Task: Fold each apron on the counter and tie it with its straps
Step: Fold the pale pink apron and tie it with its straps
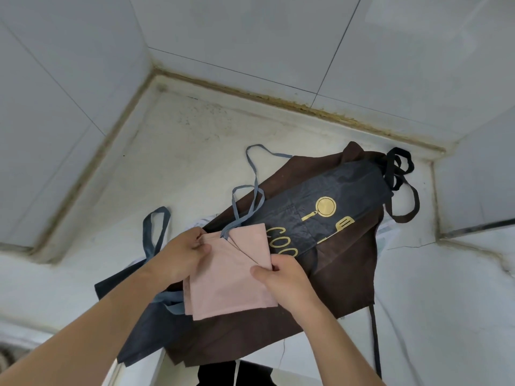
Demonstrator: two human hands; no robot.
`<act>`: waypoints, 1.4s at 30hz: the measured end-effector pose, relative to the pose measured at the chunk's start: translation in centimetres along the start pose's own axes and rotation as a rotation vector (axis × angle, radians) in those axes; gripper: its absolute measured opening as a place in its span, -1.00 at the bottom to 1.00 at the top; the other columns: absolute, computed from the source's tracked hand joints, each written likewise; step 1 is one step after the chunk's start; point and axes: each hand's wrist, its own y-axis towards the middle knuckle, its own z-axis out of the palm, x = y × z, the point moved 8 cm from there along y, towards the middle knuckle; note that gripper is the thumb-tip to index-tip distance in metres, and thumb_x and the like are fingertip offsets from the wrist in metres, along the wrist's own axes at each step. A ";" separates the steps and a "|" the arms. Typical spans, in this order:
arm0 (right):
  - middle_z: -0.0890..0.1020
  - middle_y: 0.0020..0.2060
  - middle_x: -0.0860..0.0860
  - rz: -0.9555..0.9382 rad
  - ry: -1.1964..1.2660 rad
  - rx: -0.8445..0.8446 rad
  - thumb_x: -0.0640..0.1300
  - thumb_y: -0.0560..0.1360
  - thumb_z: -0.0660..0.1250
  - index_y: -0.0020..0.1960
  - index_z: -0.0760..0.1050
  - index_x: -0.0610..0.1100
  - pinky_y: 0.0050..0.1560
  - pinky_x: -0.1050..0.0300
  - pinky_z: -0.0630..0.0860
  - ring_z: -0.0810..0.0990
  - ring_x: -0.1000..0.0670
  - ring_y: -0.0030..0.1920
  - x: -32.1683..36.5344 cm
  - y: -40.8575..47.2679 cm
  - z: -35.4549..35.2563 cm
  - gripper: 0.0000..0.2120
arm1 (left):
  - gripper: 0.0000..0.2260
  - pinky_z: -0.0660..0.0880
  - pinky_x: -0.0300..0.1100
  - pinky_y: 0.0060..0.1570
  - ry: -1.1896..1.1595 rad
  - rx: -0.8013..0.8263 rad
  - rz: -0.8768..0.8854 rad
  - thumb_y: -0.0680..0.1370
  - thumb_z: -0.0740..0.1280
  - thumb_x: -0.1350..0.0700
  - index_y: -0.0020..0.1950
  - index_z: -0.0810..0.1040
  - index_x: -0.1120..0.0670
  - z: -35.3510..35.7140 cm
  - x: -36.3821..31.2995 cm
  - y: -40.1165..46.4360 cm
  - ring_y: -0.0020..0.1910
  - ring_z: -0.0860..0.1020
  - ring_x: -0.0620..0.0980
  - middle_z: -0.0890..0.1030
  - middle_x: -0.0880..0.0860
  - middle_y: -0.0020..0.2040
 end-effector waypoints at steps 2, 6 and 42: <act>0.71 -0.14 0.15 -0.040 -0.022 -0.046 0.03 0.60 0.36 -0.01 0.65 0.04 -0.01 0.11 0.64 0.66 0.08 -0.07 0.2 -0.1 -0.3 -0.88 | -0.96 0.48 -0.15 -0.06 0.041 -0.041 0.022 0.69 0.28 0.09 0.08 0.51 0.01 -0.4 -0.3 0.0 0.00 0.60 0.03 0.64 0.03 -0.02; 0.70 -0.14 0.09 -0.059 -0.033 -0.087 0.10 0.57 0.36 -0.01 0.60 0.00 -0.06 0.03 0.66 0.68 0.04 -0.09 -0.1 -0.5 -0.2 -0.82 | -0.90 0.50 -0.02 0.17 0.469 -0.228 0.133 0.66 0.23 0.01 0.06 0.48 0.01 -0.4 -1.2 -0.7 -0.02 0.54 -0.02 0.58 -0.05 -0.02; -0.09 0.70 0.07 -0.485 -1.075 -0.284 0.15 0.73 -0.05 0.71 -0.21 -0.01 0.61 -0.08 -0.08 -0.04 -0.02 0.69 -2.1 -0.6 2.2 -0.35 | -0.34 0.06 0.09 0.54 0.852 -0.311 0.508 0.72 0.00 -0.28 0.72 0.04 0.04 4.9 4.6 -2.7 0.67 0.10 0.06 0.13 0.03 0.70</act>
